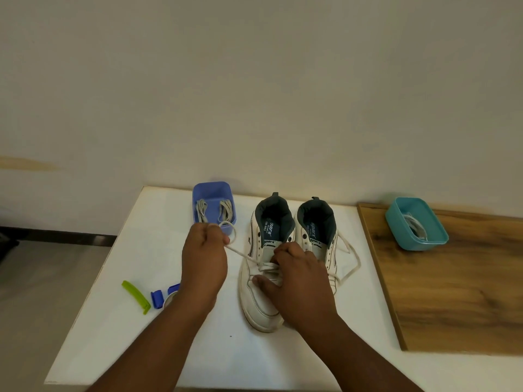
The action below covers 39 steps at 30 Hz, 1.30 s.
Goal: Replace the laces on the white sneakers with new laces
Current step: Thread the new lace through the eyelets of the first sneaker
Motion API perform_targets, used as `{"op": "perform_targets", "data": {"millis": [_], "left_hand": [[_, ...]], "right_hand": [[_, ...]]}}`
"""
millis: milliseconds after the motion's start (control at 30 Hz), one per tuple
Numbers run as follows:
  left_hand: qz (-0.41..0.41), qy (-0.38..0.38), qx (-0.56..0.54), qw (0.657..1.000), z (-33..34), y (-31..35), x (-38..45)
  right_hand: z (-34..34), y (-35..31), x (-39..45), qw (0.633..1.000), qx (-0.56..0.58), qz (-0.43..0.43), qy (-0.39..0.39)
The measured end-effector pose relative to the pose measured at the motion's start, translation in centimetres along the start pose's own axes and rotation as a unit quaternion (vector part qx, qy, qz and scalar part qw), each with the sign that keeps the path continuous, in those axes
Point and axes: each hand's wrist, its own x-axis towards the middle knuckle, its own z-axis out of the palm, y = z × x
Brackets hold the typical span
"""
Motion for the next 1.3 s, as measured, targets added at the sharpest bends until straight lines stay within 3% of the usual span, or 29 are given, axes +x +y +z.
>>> {"op": "perform_targets", "data": {"millis": [233,467,600,767,833,1000,1200,1300], "left_hand": [[0.138,0.067,0.011,0.988,0.2,1.0,-1.3],[0.161,0.021,0.221,0.962,-0.9,0.6,-1.3],[0.206,0.056,0.191,0.958,-1.2,2.1,-2.3],[0.281,0.014,0.17,0.944,-1.1,2.4,-3.1],[0.251,-0.026,0.146,0.957,-1.2,2.0,-2.6],[0.056,-0.184,0.135,0.972,-0.8,0.5,-2.1],[0.118,-0.145,0.299,0.936,-0.5,-0.2,-1.6],[0.108,-0.163,0.356,0.914,-0.8,-0.9,-1.4]], "right_hand": [[-0.3,-0.2,-0.2,1.0,0.015,-0.001,-0.006],[-0.4,-0.3,-0.3,0.999,0.035,-0.001,-0.005],[-1.3,-0.4,-0.2,0.991,0.126,0.01,0.047],[-2.4,-0.5,-0.2,0.976,0.186,0.04,0.107],[-2.6,0.1,-0.1,0.981,0.153,0.067,0.101],[-3.2,2.0,0.1,0.992,0.075,0.079,0.065],[-2.9,2.1,-0.5,0.998,0.002,0.066,-0.006],[-3.0,2.8,-0.4,0.997,-0.022,0.077,-0.019]]}}
